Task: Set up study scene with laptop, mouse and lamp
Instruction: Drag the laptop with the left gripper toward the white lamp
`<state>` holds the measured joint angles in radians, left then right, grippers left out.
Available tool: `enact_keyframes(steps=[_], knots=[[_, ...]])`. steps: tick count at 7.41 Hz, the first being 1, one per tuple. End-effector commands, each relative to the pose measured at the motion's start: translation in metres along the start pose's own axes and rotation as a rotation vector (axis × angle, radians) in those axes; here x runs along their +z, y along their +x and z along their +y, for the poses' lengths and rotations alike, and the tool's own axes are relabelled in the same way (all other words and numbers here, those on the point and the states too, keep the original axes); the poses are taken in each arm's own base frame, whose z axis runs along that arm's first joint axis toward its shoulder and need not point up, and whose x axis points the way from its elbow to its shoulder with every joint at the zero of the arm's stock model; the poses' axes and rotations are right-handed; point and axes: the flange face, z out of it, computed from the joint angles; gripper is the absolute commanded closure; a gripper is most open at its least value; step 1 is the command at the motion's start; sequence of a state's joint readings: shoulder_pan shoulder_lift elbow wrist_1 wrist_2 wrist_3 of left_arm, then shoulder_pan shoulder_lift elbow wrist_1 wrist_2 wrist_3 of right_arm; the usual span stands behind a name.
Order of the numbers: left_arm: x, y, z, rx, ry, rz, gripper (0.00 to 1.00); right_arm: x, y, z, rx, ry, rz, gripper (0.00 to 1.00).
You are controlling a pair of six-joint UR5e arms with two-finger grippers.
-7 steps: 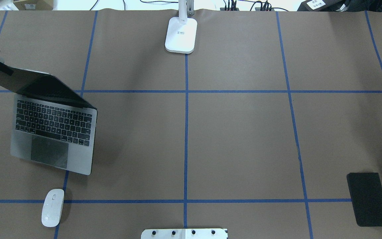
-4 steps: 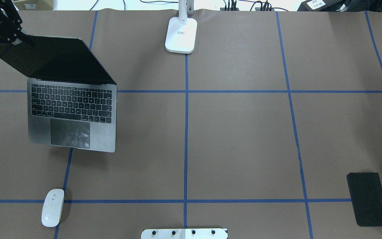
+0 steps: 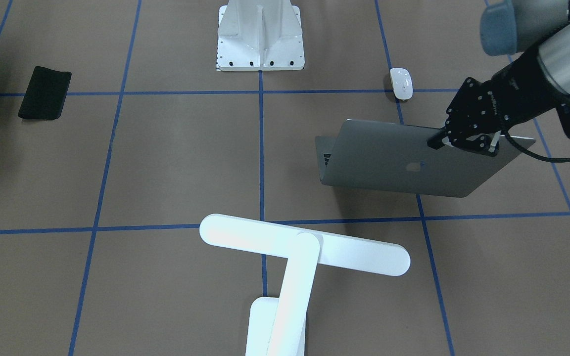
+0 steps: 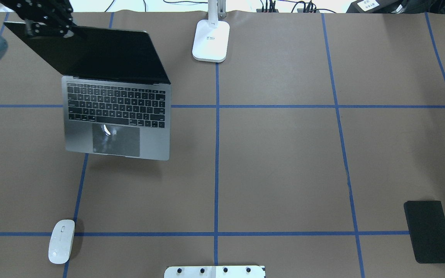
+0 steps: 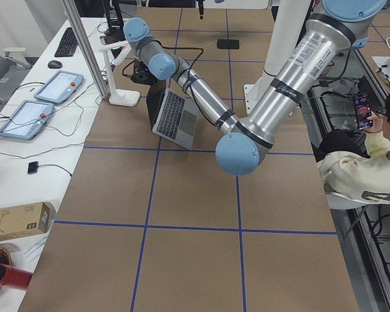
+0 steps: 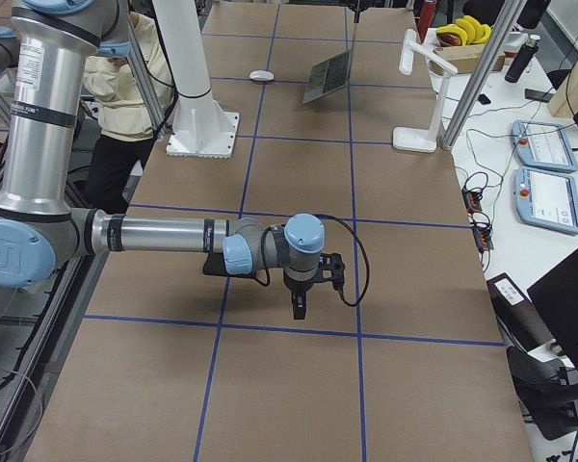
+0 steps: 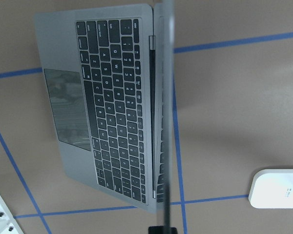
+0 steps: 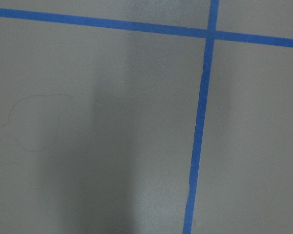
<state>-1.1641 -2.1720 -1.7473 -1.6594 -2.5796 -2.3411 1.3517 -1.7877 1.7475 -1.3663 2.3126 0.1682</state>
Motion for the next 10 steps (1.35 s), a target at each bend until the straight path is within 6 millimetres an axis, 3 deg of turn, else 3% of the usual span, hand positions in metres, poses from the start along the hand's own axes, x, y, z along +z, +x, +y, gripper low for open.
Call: enact_keyframes(steps=[1,3,4,6,9,10], knots=[[0.039,0.016,0.046,0.026,0.013,0.108,1.00,-0.001,0.001,0.011,-0.016,-0.004,0.000,0.00],[0.080,0.026,0.092,0.026,0.049,0.165,1.00,0.003,0.006,0.021,-0.015,-0.018,-0.002,0.00],[0.094,0.032,0.101,0.018,0.065,0.189,1.00,0.003,0.006,0.022,-0.014,-0.019,-0.004,0.00],[0.131,0.038,0.099,0.044,0.090,0.256,1.00,0.004,0.008,0.025,-0.010,-0.023,-0.003,0.00],[0.158,0.060,0.073,0.072,0.103,0.342,1.00,0.007,0.010,0.027,-0.003,-0.032,-0.002,0.00],[0.175,0.056,0.079,0.080,0.117,0.351,1.00,0.007,0.010,0.027,-0.003,-0.032,-0.002,0.00]])
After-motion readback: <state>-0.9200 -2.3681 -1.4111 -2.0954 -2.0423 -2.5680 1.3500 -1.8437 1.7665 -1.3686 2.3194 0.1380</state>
